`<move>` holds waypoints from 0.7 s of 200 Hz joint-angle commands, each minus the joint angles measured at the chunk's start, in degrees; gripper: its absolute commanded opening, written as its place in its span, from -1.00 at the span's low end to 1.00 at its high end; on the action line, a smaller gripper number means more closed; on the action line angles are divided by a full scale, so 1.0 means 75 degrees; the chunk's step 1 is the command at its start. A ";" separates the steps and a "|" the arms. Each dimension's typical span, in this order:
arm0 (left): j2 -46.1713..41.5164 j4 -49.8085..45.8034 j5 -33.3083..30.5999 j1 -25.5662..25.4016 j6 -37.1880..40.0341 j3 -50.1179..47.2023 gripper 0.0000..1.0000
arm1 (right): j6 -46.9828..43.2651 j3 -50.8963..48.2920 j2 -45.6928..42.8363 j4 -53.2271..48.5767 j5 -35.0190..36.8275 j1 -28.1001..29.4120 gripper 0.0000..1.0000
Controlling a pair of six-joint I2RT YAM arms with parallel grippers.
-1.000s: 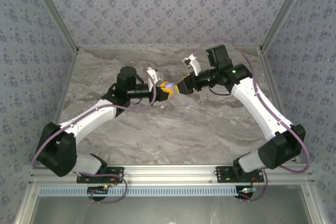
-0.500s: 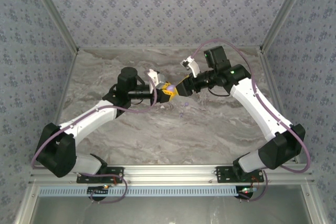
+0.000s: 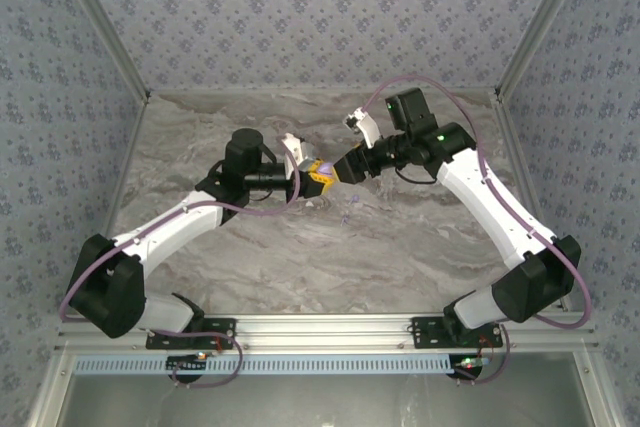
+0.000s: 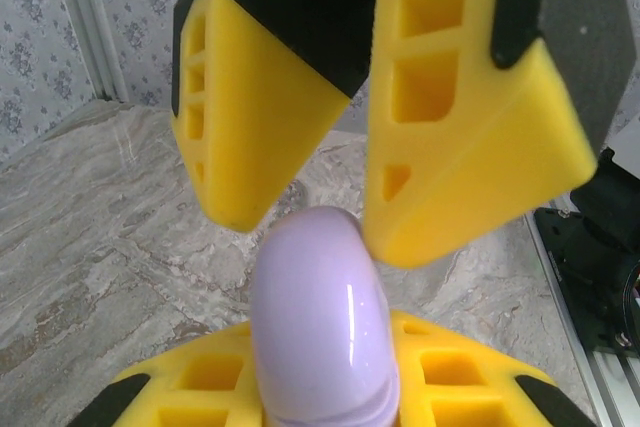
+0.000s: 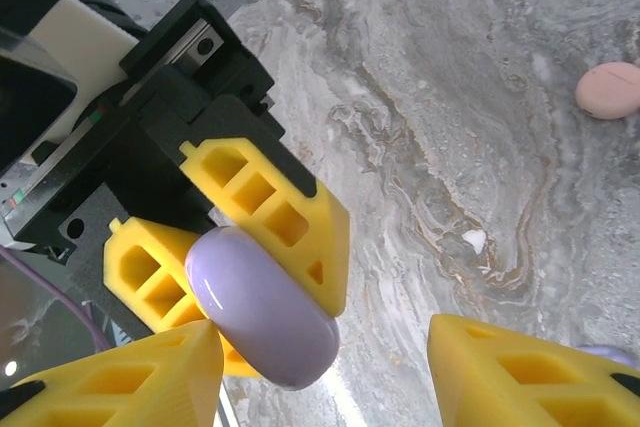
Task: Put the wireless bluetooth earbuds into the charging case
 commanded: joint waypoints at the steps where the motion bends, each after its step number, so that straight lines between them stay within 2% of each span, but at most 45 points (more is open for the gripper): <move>1: -0.0329 0.0234 0.0614 -0.0218 0.0295 0.0106 -0.94 | 0.0258 0.0143 0.0118 0.0132 0.0880 -0.0098 0.14; 68: -0.0316 0.0211 0.0707 -0.0251 0.0308 0.0163 -0.95 | 0.0271 0.0149 0.0226 0.0067 0.0854 -0.0131 0.15; 140: -0.0389 -0.0049 0.0820 -0.0347 0.0489 0.0317 -0.96 | 0.0433 0.0214 0.0376 -0.0013 0.1233 -0.0200 0.16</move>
